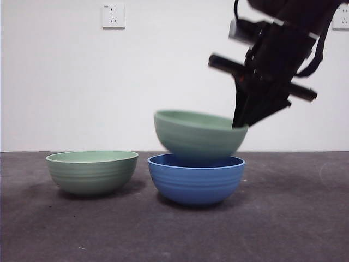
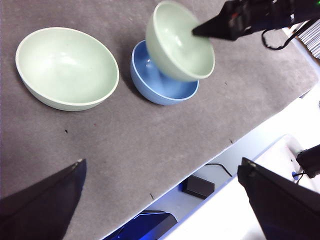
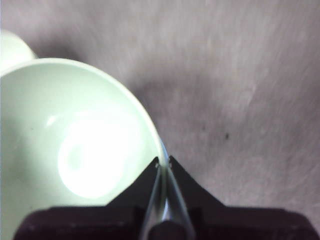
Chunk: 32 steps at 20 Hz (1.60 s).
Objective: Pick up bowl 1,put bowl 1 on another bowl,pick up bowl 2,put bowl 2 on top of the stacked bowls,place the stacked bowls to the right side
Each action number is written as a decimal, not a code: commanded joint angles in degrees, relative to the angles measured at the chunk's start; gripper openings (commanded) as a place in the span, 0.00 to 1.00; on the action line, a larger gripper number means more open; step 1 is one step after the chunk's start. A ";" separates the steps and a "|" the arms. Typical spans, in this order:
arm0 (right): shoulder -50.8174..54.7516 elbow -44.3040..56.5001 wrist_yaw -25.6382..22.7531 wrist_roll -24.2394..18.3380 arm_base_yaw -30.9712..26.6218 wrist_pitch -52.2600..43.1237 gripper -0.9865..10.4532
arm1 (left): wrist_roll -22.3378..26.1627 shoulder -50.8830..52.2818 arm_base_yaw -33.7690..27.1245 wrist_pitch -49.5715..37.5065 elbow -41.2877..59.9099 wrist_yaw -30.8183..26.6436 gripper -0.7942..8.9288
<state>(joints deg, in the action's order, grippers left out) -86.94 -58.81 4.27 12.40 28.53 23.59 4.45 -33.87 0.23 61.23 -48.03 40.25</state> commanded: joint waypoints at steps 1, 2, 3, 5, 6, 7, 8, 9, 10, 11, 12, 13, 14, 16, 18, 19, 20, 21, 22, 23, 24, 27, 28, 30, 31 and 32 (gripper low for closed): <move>-2.99 0.33 -0.44 -0.50 0.94 -0.37 0.08 | -0.17 0.13 0.22 -0.02 -0.04 0.17 0.67; -3.96 0.35 -0.63 -0.52 1.03 -0.35 0.08 | -0.20 0.13 0.22 -0.02 -0.04 0.17 0.67; -4.92 0.35 -1.38 -0.55 1.25 -0.35 0.08 | -0.17 0.13 0.22 -0.02 -0.04 0.17 0.67; -5.84 0.35 -1.36 -1.01 1.38 -0.33 0.08 | -0.17 0.13 0.22 -0.04 -0.04 0.11 0.67; -5.97 0.33 -1.20 -1.51 1.55 -0.33 0.08 | -0.17 0.13 0.22 -0.04 -0.04 -0.04 0.67; -5.97 0.35 -1.20 -1.90 1.70 -0.33 0.10 | -0.17 0.13 0.22 -0.04 -0.04 -0.48 0.67; -5.97 0.33 -1.22 -1.95 1.90 -0.24 0.10 | -0.20 0.13 0.22 -0.04 -0.04 -1.44 0.67; -5.95 0.35 -1.11 -1.95 1.99 0.02 0.14 | -0.17 0.13 0.24 -0.07 -0.04 -2.56 0.67; -5.92 0.33 -0.31 -1.95 2.03 0.28 0.22 | -0.17 0.13 0.22 -0.11 -0.04 -3.28 0.67; -5.79 0.33 0.68 -1.95 2.03 0.50 0.29 | -0.20 0.09 0.24 -0.35 -0.04 -4.26 0.67; -5.42 0.33 1.97 -1.95 2.03 0.57 0.32 | -0.20 -0.46 0.22 -0.72 -0.04 -5.11 0.67; -4.61 0.33 2.01 -1.95 2.03 0.61 0.32 | -0.22 -0.96 0.24 -1.11 -0.04 -5.79 0.67; -3.45 0.33 1.90 -1.95 2.03 0.79 0.32 | -0.35 -1.86 0.24 -1.75 -0.04 -5.77 0.67; 0.11 0.33 1.60 -1.95 2.01 1.81 0.32 | -1.60 -4.17 0.24 -3.87 -0.04 -5.88 0.67; 5.07 0.33 1.16 -1.95 1.75 4.55 0.31 | -2.03 -7.54 0.26 -6.47 -0.04 -6.51 0.67; 8.02 0.33 1.11 -1.95 1.36 6.60 0.31 | -2.93 -9.49 0.48 -7.93 -0.04 -7.69 0.67; 11.15 0.33 1.09 -1.95 1.03 8.81 0.31 | -3.54 -11.69 0.92 -9.75 -0.04 -8.87 0.67; 14.36 0.33 1.09 -1.95 0.79 11.10 0.31 | -4.55 -14.08 1.46 -11.91 -0.04 -10.23 0.67; 17.64 0.33 1.07 -1.95 0.76 13.35 0.31 | -5.77 -16.68 2.14 -14.43 -0.04 -11.61 0.67; 20.85 0.33 1.09 -1.95 0.76 15.50 0.31 | -6.91 -19.39 2.86 -17.03 -0.04 -13.09 0.67; 23.96 0.33 1.07 -1.95 0.76 17.51 0.31 | -8.13 -22.18 3.76 -19.67 -0.04 -14.56 0.66; 31.98 0.33 1.07 -1.95 0.76 22.62 0.31 | -10.32 -30.91 6.99 -26.97 -0.17 -19.89 0.66; 34.51 0.33 1.07 -1.79 0.76 24.35 0.31 | -10.51 -34.51 7.98 -28.52 -0.72 -22.08 0.66; 38.29 0.33 1.09 -1.68 0.76 27.08 0.31 | -10.49 -41.07 9.66 -29.55 -3.15 -25.90 0.66; 39.82 0.33 1.07 -1.49 0.76 28.22 0.31 | -10.49 -44.19 10.49 -29.79 -4.85 -27.89 0.66; 41.05 0.33 1.09 -1.36 0.76 29.20 0.31 | -10.49 -47.23 11.15 -29.86 -6.69 -29.62 0.66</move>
<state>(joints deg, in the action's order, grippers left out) -45.71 -58.81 5.50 10.92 29.26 53.10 -5.67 -80.31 11.14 31.75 -54.61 11.00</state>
